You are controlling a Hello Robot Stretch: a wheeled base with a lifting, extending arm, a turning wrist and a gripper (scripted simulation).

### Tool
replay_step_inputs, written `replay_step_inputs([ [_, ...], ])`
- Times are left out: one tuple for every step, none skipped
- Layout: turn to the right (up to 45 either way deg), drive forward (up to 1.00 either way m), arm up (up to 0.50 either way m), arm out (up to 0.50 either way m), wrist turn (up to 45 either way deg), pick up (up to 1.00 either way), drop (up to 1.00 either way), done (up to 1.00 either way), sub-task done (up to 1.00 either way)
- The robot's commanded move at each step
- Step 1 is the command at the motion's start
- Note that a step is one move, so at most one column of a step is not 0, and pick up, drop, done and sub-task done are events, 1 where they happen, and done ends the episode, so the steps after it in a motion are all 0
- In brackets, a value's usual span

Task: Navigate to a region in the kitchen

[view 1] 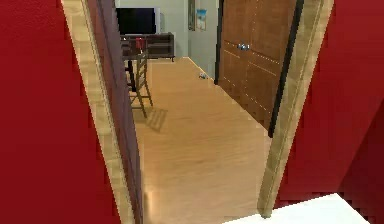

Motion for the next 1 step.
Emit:
replay_step_inputs([
  [30.0, 0.00, 0.00, 0.00, 0.0, 0.00, 0.00, 0.00, 0.00],
])
